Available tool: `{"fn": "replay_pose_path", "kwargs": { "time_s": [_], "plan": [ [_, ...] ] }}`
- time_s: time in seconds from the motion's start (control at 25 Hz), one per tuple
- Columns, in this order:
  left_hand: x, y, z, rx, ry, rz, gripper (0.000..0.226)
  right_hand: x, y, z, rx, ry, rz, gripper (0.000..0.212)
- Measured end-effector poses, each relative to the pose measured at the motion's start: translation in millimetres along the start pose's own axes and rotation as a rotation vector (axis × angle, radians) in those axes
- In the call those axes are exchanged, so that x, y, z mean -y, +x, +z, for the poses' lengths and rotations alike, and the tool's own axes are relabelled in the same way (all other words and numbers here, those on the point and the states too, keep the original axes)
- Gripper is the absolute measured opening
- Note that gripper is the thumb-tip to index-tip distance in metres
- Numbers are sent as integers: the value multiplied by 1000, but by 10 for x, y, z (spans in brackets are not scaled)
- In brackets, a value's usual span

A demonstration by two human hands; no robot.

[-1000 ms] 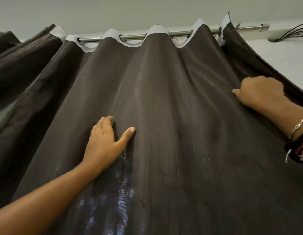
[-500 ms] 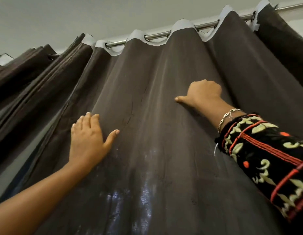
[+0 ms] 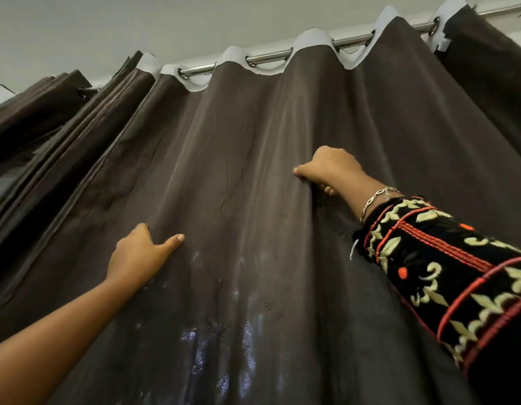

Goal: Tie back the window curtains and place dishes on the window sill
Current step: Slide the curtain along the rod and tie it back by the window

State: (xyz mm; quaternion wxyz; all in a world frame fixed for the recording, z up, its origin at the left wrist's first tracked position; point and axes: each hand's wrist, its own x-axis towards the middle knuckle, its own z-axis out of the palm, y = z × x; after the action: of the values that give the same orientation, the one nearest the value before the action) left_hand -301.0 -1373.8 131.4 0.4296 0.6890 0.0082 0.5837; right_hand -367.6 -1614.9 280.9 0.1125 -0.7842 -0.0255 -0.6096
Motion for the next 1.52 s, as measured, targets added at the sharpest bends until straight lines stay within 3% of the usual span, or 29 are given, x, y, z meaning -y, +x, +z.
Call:
{"fn": "replay_pose_path", "kwargs": {
  "time_s": [0.04,0.12,0.4,0.56,0.68,0.84,0.96,1.12,1.28,1.44,1.52],
  "plan": [
    [-1,15,2,-8,23,27,45,15,0,17,-27,3,-8,28],
    [10,35,17,-28,31,64,31,-27,-23,32,-85,-21,-16,27],
    [-236,-193,253,-20,-81,193,16,-737,-29,-254,-259,-248,26,30],
    [-459,-396,351,-152,28,346,32,-1209,-2,-543,-309,-369,104,30],
    [-512,-408,351,-123,47,356,47,-1349,-23,-662,-294,-361,91,27],
    [-508,-431,295,5,-30,313,70,-1002,-161,-558,-402,-408,-116,44],
    [-510,-500,242,176,-141,238,91,-544,-301,-354,-526,-324,-356,43],
    [-452,-484,206,199,-134,218,63,180,-405,-10,-335,-2,-414,47],
    [-379,-481,200,114,-88,270,35,752,-490,392,-66,169,-273,65],
    [-274,-529,130,71,-131,408,31,915,-490,532,-39,117,-206,30],
    [-145,-475,51,-19,-167,411,41,795,-513,505,-70,35,-189,27]
  ]
}}
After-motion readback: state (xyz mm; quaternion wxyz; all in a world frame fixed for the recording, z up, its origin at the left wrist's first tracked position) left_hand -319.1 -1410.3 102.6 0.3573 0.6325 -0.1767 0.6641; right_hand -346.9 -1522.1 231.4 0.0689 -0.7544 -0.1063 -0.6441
